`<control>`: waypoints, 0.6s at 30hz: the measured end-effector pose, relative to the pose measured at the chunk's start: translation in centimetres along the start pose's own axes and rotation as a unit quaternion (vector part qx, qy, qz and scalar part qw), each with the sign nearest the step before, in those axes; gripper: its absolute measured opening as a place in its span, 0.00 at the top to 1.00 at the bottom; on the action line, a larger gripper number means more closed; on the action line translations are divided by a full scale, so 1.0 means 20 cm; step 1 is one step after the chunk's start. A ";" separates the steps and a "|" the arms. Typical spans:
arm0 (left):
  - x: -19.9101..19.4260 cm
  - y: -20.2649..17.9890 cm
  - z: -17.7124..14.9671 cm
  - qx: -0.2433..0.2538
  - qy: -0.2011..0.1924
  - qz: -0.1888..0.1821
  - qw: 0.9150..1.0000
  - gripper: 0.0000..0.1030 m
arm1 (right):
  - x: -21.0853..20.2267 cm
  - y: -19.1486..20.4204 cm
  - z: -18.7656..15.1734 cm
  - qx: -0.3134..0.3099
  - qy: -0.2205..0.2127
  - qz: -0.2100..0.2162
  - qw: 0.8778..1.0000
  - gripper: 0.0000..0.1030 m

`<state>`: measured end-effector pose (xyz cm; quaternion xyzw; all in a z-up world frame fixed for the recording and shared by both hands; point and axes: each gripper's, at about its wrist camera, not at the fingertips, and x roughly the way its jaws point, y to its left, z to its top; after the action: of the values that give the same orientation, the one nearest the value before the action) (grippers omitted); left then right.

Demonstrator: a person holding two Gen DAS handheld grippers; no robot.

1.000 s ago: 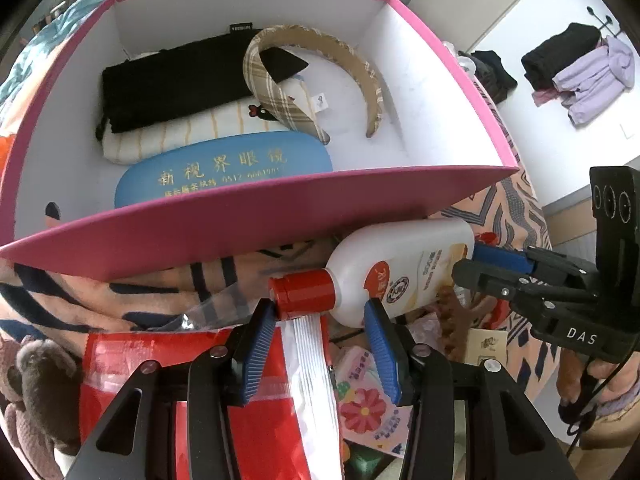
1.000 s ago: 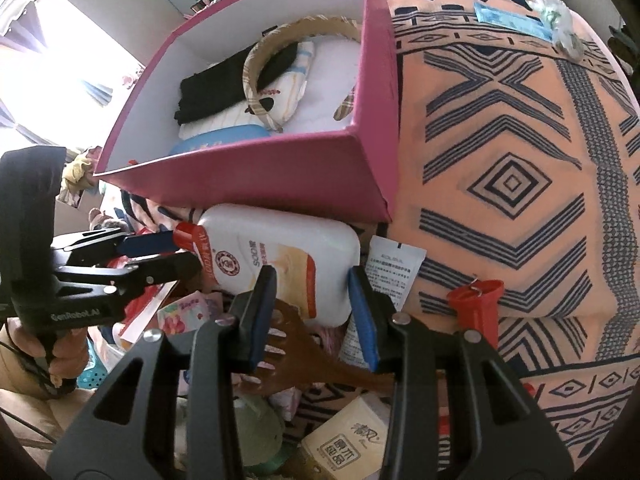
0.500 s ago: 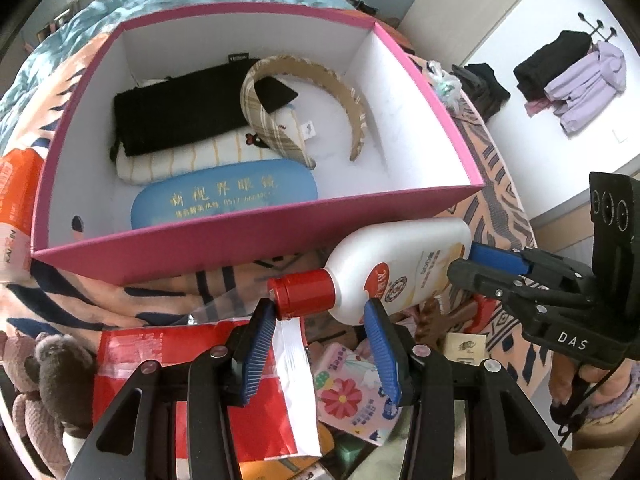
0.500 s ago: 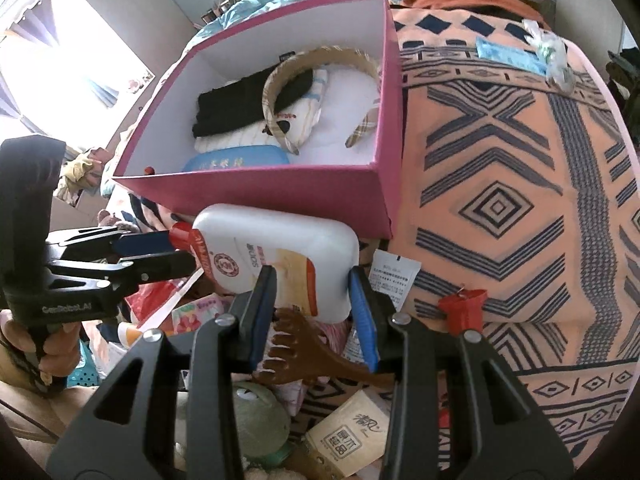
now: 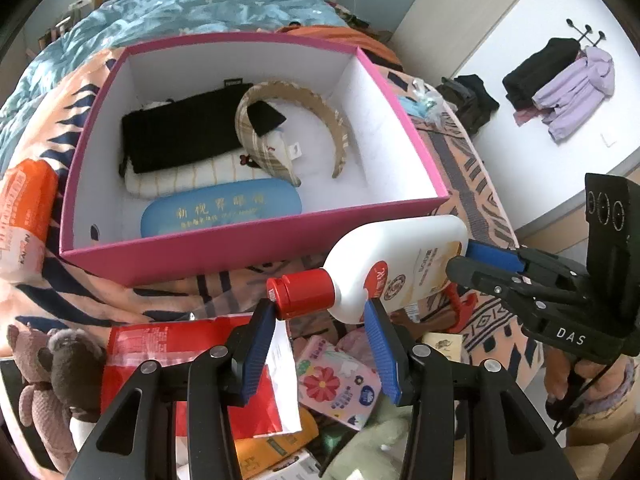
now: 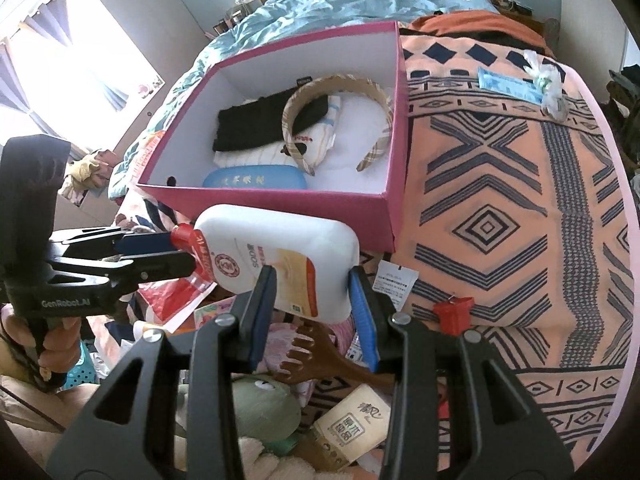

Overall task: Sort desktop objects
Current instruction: 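Close the left tool on the white lotion bottle and lift it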

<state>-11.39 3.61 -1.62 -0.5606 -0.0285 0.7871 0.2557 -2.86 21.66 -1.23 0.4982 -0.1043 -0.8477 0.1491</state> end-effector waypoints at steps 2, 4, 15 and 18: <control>-0.02 -0.01 0.00 0.000 -0.004 -0.001 1.000 0.55 | -0.02 0.01 0.00 -0.001 -0.003 0.000 1.000 0.61; -0.05 -0.01 0.00 -0.001 -0.008 -0.002 1.000 0.55 | -0.03 0.01 0.01 -0.001 -0.007 0.000 1.000 0.61; -0.12 -0.03 0.01 -0.003 -0.030 -0.004 1.000 0.55 | -0.13 0.06 0.04 -0.014 -0.028 0.004 0.999 0.61; -0.14 -0.03 0.02 -0.004 -0.034 -0.006 0.999 0.55 | -0.15 0.07 0.05 -0.016 -0.033 0.004 0.999 0.61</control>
<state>-10.87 2.96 1.19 -0.5347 -0.0438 0.8039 0.2566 -2.16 21.48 2.13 0.4666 -0.0976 -0.8649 0.1574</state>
